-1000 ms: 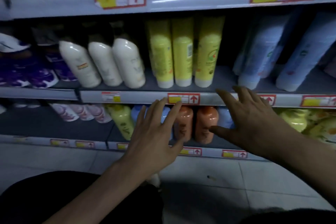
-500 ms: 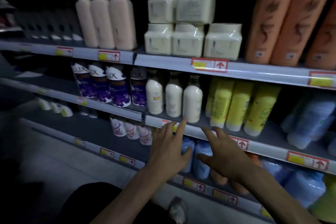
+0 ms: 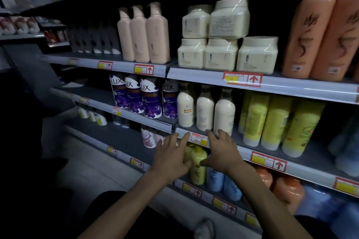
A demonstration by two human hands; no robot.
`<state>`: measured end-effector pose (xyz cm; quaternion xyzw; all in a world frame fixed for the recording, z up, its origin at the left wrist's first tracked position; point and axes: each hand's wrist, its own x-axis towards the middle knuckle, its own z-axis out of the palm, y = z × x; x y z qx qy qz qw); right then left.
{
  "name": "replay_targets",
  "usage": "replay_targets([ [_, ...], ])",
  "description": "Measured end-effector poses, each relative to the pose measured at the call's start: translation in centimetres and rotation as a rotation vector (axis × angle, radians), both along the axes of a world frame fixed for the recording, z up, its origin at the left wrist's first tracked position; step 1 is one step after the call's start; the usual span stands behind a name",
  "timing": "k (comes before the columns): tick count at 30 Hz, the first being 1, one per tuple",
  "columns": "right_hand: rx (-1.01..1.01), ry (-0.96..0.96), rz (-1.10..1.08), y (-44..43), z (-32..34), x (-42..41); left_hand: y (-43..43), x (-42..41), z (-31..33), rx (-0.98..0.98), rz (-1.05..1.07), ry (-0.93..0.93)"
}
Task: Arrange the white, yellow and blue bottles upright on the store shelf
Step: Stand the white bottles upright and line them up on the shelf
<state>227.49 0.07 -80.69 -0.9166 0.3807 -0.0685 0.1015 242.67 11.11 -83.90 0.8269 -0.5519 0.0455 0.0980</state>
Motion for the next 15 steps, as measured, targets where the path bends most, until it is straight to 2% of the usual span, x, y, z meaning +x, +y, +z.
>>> replay_targets([
  [6, 0.019, -0.026, -0.020, -1.4, 0.7, 0.0, -1.0, 2.3, 2.2, 0.032, 0.015, -0.085],
  [10, 0.034, -0.011, -0.029, -2.5, 0.6, -0.9, -2.7, 3.1, 2.8, 0.052, 0.006, -0.031],
  [15, 0.022, -0.014, 0.029, -3.8, 0.9, 0.4, -4.4, 3.9, 0.2, -0.280, 0.009, 0.212],
])
